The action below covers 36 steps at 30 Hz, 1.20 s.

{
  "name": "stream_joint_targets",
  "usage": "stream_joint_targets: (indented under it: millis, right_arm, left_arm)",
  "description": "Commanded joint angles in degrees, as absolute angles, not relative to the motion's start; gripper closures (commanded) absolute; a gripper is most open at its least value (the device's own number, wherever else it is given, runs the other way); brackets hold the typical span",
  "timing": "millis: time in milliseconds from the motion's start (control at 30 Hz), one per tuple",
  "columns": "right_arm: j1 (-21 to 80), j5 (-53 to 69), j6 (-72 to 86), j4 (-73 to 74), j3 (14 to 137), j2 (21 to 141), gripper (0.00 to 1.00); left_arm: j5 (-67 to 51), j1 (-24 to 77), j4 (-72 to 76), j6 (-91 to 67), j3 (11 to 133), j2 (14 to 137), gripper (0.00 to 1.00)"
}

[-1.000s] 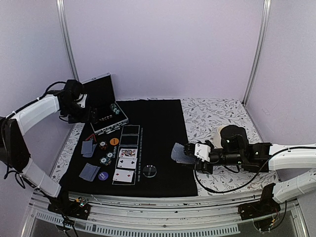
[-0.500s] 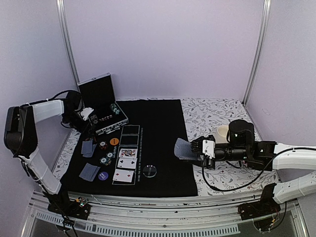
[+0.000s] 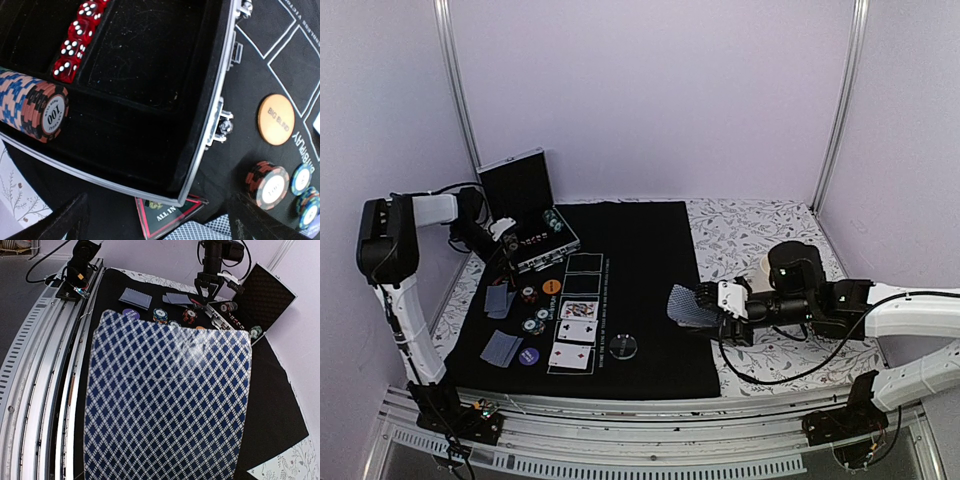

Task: Distribute texas hold em gaming equipment
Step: Pick up the all-in button from the poker table mat.

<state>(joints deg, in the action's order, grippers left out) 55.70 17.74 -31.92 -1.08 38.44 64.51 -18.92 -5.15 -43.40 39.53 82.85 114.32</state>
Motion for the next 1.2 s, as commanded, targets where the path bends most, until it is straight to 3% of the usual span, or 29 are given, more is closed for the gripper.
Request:
stream_joint_targets:
  millis: [0, 433, 933, 1167]
  right_arm:
    - [55.37, 13.09, -29.21, 5.26, 42.28, 67.65, 0.47]
    - [55.39, 13.27, -30.02, 5.03, 42.05, 69.37, 0.46]
    - [55.45, 15.03, -29.27, 1.04, 37.77, 65.96, 0.46]
    - [55.38, 14.94, -29.54, 1.3, 37.2, 65.89, 0.46]
  left_arm:
    - [-19.31, -5.24, -42.68, 44.2, 81.9, 113.48, 0.03]
    - [-16.4, -5.67, -41.5, 50.11, 75.19, 110.28, 0.02]
    - [-7.17, -2.28, -32.79, 45.43, 71.38, 111.13, 0.04]
    - [-11.65, -1.34, -33.49, 44.52, 70.84, 111.03, 0.02]
